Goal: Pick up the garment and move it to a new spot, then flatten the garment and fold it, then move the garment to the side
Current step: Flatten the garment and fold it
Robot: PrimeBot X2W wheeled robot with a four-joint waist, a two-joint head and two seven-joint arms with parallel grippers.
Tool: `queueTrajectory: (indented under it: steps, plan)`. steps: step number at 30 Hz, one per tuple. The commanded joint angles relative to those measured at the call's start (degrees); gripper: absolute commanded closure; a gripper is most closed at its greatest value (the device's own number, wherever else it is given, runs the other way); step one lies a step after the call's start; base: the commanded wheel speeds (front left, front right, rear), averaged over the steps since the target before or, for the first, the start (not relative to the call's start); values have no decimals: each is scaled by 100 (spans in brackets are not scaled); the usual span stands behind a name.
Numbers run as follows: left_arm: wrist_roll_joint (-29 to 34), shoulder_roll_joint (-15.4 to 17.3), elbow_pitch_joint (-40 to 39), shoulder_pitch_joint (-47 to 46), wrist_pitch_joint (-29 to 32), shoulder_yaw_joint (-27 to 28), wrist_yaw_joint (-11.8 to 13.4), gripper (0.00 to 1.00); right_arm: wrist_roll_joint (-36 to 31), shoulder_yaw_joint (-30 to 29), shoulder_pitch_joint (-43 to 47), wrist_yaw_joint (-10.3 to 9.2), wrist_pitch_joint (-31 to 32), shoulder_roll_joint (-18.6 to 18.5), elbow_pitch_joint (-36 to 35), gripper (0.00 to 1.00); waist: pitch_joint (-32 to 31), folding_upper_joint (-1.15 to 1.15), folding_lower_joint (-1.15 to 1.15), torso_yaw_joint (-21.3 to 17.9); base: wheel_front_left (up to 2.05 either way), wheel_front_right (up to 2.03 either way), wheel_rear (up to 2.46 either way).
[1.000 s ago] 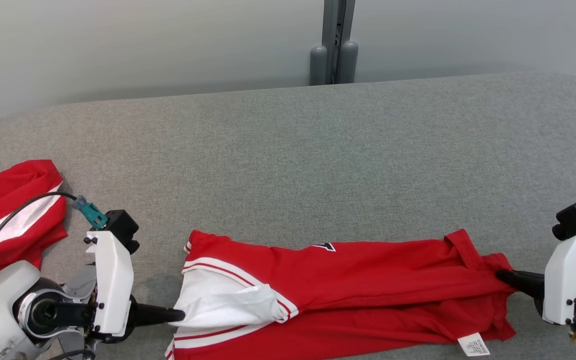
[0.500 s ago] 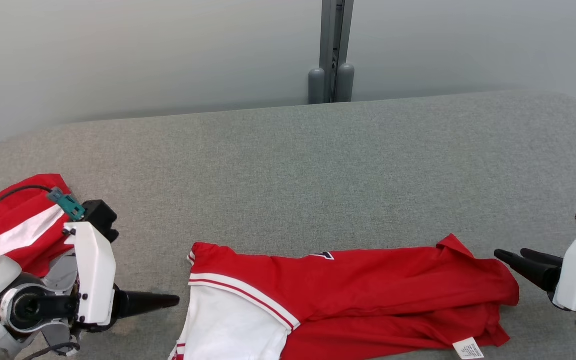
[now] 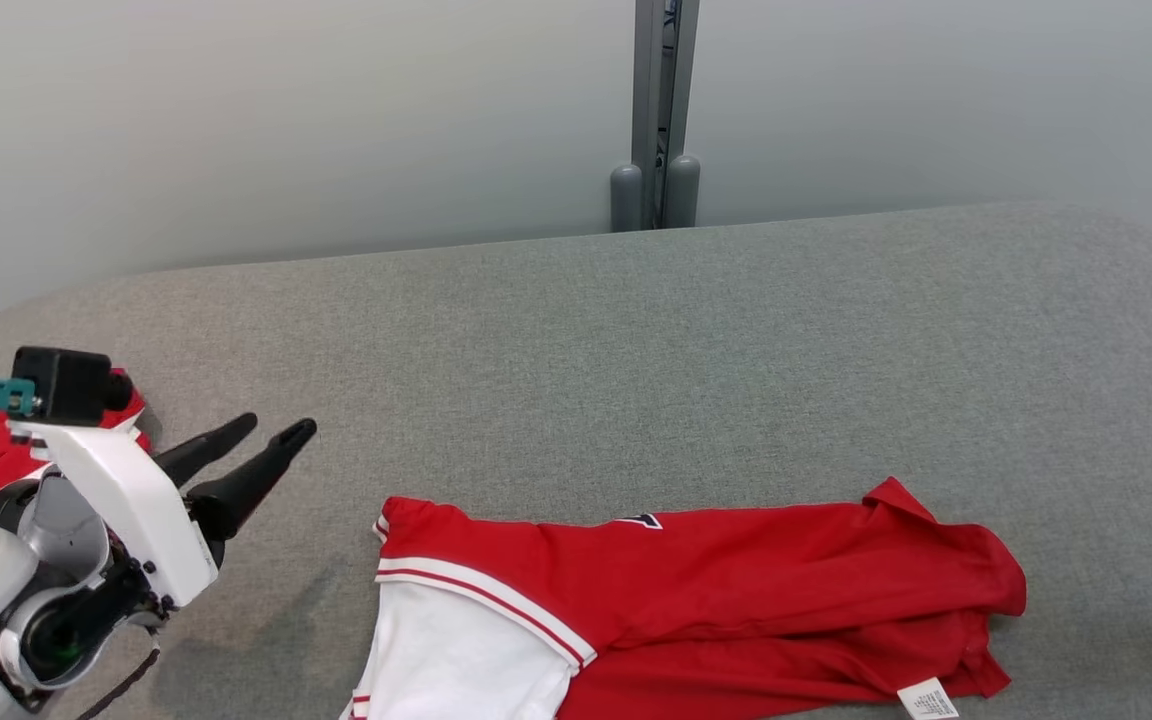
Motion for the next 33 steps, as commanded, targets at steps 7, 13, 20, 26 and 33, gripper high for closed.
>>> queueTrajectory:
  steps: [7,13,20,26,33]
  plan:
    - [747,-224,-476,832,-2227,444,1129,0,-1033,-1290,803,3,-127,1408,438,0,77,0,0,54,0,0,0]
    - [1201,-672,-878,1532,-2703,836,1716,0,-1726,-1730,1531,3,-126,2188,645,0,84,0,0,207,0,0,0]
    - [1614,-1345,-925,2263,-2704,1512,1626,0,-1864,-1756,1628,3,394,2577,1273,0,42,0,0,275,0,0,0]
    - [1834,-1700,-852,2495,-2707,1723,1470,0,-1706,-1906,1500,3,898,2886,1768,0,53,0,0,314,0,0,0]
    - [2080,-1956,-625,2477,-2707,1681,1315,0,-1522,-1921,1431,3,1573,3348,2162,0,85,0,0,394,0,0,0]
